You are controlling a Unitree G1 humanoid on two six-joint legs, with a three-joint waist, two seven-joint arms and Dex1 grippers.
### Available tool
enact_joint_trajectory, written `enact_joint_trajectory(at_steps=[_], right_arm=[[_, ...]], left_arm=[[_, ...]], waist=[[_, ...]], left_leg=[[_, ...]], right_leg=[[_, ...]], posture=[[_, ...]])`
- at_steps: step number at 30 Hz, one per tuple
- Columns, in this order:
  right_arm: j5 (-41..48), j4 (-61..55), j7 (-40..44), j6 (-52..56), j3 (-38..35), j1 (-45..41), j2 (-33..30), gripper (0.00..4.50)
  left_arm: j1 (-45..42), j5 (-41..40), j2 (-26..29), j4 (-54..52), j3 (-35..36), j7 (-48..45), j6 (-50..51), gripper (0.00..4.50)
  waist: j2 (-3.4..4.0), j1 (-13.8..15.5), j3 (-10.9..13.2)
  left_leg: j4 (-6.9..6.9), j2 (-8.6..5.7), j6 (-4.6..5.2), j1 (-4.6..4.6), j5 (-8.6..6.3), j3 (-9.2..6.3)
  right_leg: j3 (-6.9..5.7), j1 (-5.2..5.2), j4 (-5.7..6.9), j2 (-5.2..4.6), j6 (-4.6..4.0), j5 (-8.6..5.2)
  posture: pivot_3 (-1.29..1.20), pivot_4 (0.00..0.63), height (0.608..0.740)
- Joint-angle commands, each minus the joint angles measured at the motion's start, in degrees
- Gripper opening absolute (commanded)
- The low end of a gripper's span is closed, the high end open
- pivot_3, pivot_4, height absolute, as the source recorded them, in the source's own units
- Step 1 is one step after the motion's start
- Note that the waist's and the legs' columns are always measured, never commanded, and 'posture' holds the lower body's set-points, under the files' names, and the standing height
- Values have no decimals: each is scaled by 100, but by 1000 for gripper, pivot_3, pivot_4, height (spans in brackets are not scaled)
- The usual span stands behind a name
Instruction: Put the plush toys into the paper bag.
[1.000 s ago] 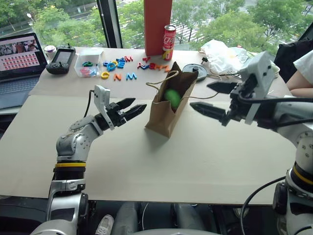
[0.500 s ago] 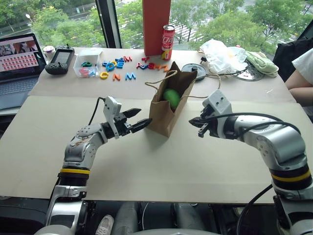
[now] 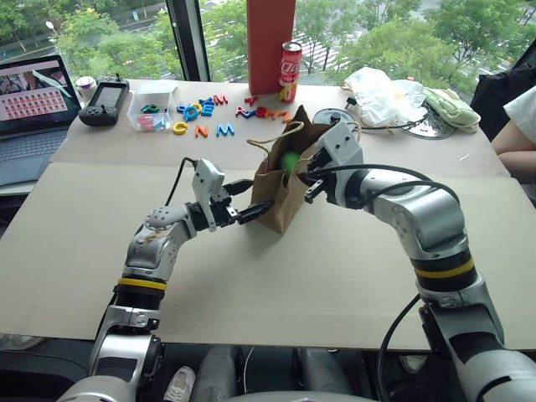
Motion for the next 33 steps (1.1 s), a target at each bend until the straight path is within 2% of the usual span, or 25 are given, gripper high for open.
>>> enact_joint_trajectory(at_steps=[1, 10, 18, 33], right_arm=[[-110, 27, -144, -67, -83, -190, 153, 23], [-159, -15, -202, 58, -75, -202, 442, 23], [-180, 2, -260, 149, -36, -287, 715, 23], [-64, -156, -122, 550, 182, -247, 905, 23]], left_arm=[[92, 105, 5, -367, -170, -25, -40, 4250], [24, 665, -271, -297, -249, 695, -389, 4250], [102, 726, -488, -545, -337, 922, -293, 4250], [-5, 885, -404, -422, -191, 1312, -268, 4250]], waist=[[1, -3, 0], [1, -1, 0], [1, -4, 0], [1, -6, 0]], left_leg=[[-1, 0, 0, 1, 0, 1], [0, 0, 0, 3, 0, 1], [0, 1, 0, 2, 0, 0], [-1, 5, 0, 2, 0, 0]], right_leg=[[0, 1, 1, 0, 0, 0], [0, 0, 0, -1, 0, 0], [0, 0, 0, -1, 0, 0], [-1, -1, 0, -1, -1, 0]], posture=[[0, 150, 739], [0, 150, 739], [0, 150, 739], [0, 150, 739]])
